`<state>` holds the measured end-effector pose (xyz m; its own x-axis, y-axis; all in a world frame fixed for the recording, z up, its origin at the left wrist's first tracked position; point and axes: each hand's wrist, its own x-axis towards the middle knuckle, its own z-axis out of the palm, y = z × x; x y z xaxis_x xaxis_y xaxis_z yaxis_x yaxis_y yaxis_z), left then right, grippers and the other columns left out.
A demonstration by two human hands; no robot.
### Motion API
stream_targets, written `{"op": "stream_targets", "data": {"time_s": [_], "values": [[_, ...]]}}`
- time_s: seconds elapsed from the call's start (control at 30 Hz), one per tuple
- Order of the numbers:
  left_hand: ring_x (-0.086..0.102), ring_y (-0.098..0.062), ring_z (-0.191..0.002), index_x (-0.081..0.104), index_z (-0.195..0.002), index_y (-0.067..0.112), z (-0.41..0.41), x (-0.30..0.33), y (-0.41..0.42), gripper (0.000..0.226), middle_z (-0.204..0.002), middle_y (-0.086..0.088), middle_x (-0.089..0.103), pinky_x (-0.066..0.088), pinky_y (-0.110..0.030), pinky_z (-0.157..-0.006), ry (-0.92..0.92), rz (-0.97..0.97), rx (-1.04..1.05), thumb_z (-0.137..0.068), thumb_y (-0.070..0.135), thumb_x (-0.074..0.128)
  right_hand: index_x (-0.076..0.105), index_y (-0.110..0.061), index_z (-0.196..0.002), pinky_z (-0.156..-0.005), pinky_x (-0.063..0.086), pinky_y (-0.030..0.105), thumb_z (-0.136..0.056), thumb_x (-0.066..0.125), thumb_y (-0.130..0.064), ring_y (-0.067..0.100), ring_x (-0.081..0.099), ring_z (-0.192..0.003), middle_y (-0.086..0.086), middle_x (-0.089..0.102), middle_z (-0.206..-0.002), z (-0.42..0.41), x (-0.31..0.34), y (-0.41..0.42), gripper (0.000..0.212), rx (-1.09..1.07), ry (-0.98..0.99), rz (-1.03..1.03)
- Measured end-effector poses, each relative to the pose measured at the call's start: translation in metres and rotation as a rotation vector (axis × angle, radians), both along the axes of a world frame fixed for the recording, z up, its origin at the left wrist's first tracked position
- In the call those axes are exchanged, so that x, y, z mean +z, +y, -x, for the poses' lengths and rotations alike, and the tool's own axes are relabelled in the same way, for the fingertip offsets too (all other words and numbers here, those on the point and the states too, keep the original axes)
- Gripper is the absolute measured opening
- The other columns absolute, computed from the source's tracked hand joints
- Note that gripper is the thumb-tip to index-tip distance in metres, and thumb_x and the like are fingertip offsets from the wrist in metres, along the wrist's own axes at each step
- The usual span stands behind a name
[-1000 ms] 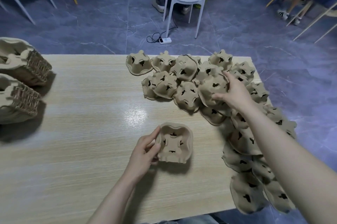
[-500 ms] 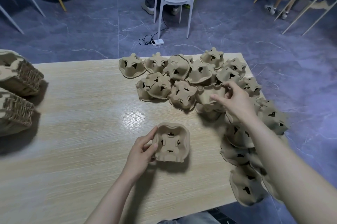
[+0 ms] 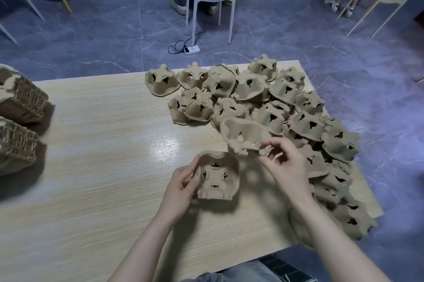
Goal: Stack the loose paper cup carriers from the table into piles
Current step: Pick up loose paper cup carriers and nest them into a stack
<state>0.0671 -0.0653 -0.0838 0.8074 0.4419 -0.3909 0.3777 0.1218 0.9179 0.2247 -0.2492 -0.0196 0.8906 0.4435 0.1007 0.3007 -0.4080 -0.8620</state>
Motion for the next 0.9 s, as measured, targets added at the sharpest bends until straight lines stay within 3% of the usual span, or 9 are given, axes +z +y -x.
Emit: {"op": "stream_targets", "data": {"time_s": [0.13, 0.23, 0.3, 0.43, 0.53, 0.6, 0.73, 0.9], "values": [[0.053, 0.016, -0.078, 0.046, -0.141, 0.033, -0.001, 0.005, 0.004, 0.043, -0.119, -0.007, 0.055, 0.043, -0.005, -0.067, 0.004, -0.04, -0.028, -0.101, 0.017, 0.05, 0.066, -0.031, -0.095, -0.07, 0.041, 0.01, -0.075, 0.076, 0.002, 0.003, 0.057, -0.083, -0.01, 0.064, -0.093, 0.046, -0.016, -0.001, 0.039, 0.037, 0.041, -0.021], [0.055, 0.021, -0.07, 0.052, -0.136, 0.028, -0.004, 0.013, 0.004, 0.036, -0.096, 0.006, 0.059, 0.042, -0.001, -0.063, -0.034, 0.017, -0.035, -0.102, 0.016, 0.046, 0.068, -0.024, -0.097, -0.072, 0.042, 0.011, -0.077, 0.071, -0.02, 0.006, 0.058, -0.084, -0.013, 0.063, -0.092, 0.066, -0.03, 0.0, 0.02, 0.088, -0.041, -0.013], [0.056, 0.022, -0.068, 0.054, -0.135, 0.028, -0.005, 0.016, 0.004, 0.034, -0.088, 0.016, 0.057, 0.042, 0.0, -0.06, -0.034, 0.06, -0.029, -0.104, 0.02, 0.043, 0.068, -0.02, -0.098, -0.072, 0.044, 0.015, -0.08, 0.067, -0.027, 0.006, 0.059, -0.085, -0.014, 0.061, -0.093, 0.072, -0.039, -0.001, 0.02, 0.101, -0.098, 0.025], [0.053, 0.026, -0.083, 0.049, -0.138, 0.039, -0.003, 0.014, 0.007, 0.037, -0.115, 0.018, 0.055, 0.039, 0.004, -0.063, 0.02, 0.088, -0.041, -0.105, 0.038, 0.034, 0.064, -0.027, -0.098, -0.065, 0.049, 0.027, -0.08, 0.072, -0.017, 0.006, 0.058, -0.085, -0.019, 0.057, -0.093, 0.082, -0.052, -0.004, 0.022, 0.054, -0.16, 0.144], [0.058, 0.01, -0.096, 0.053, -0.135, 0.042, -0.002, 0.015, 0.007, 0.037, -0.12, 0.015, 0.057, 0.045, -0.005, -0.075, 0.013, 0.124, -0.03, -0.1, 0.043, 0.04, 0.063, -0.027, -0.099, -0.059, 0.051, 0.033, -0.079, 0.074, -0.017, 0.005, 0.056, -0.082, -0.018, 0.053, -0.094, 0.086, -0.059, -0.004, 0.024, 0.072, -0.222, 0.246], [0.059, -0.003, -0.086, 0.054, -0.135, 0.041, -0.001, 0.014, 0.007, 0.04, -0.113, 0.008, 0.058, 0.049, -0.018, -0.07, 0.014, 0.149, -0.022, -0.095, 0.044, 0.049, 0.063, -0.027, -0.104, -0.057, 0.051, 0.031, -0.081, 0.072, -0.028, 0.004, 0.054, -0.077, -0.017, 0.05, -0.095, 0.088, -0.061, -0.005, 0.024, 0.103, -0.2, 0.277], [0.053, -0.007, -0.07, 0.053, -0.138, 0.038, 0.0, 0.004, 0.007, 0.044, -0.119, -0.009, 0.054, 0.045, -0.023, -0.06, 0.022, 0.175, 0.031, -0.097, 0.023, 0.059, 0.059, -0.035, -0.123, -0.06, 0.047, 0.018, -0.082, 0.066, -0.055, 0.002, 0.052, -0.077, -0.017, 0.045, -0.1, 0.089, -0.058, -0.011, 0.046, 0.152, -0.107, 0.269], [0.055, -0.007, -0.072, 0.048, -0.139, 0.043, 0.001, -0.001, 0.007, 0.047, -0.125, -0.008, 0.056, 0.048, -0.024, -0.061, 0.019, 0.142, 0.022, -0.099, 0.02, 0.056, 0.053, -0.043, -0.128, -0.061, 0.046, 0.018, -0.09, 0.055, -0.053, 0.01, 0.054, -0.069, -0.017, 0.047, -0.105, 0.087, -0.056, -0.015, 0.04, 0.026, 0.038, 0.226]]}}
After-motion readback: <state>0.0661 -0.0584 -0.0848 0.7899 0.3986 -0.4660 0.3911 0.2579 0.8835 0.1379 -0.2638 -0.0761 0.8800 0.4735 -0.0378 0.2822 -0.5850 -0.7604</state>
